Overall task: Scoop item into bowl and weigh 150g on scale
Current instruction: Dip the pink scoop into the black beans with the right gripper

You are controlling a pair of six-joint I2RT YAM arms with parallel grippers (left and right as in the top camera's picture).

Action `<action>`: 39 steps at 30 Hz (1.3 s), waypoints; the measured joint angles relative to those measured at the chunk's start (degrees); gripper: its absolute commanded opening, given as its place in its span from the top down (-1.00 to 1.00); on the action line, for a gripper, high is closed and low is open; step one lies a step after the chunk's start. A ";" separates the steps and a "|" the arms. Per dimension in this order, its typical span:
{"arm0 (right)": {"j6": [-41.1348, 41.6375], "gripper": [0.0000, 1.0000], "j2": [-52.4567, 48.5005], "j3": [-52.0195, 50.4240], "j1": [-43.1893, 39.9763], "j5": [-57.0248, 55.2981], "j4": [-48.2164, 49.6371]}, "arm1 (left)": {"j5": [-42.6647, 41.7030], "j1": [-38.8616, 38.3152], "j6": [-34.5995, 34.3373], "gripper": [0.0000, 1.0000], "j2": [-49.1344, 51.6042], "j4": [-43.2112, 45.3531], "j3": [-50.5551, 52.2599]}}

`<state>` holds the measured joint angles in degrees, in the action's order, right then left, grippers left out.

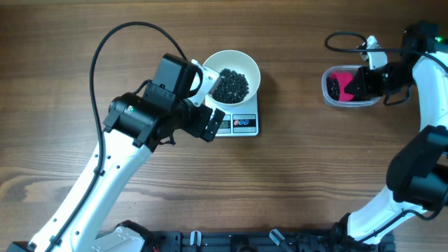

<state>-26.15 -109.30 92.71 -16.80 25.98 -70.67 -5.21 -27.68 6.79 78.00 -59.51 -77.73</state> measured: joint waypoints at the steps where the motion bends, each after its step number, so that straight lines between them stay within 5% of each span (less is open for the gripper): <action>1: -0.59 0.91 0.00 -0.04 0.11 0.70 -0.11 | 0.00 0.00 0.00 -1.00 0.00 0.00 0.00; 39: -5.68 0.91 -4.44 -0.76 -9.97 15.98 -2.45 | 0.00 0.00 0.00 -1.00 0.00 0.00 0.00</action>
<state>-31.83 -113.73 91.94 -26.76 41.95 -73.12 -5.21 -27.68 6.79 78.00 -59.51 -77.73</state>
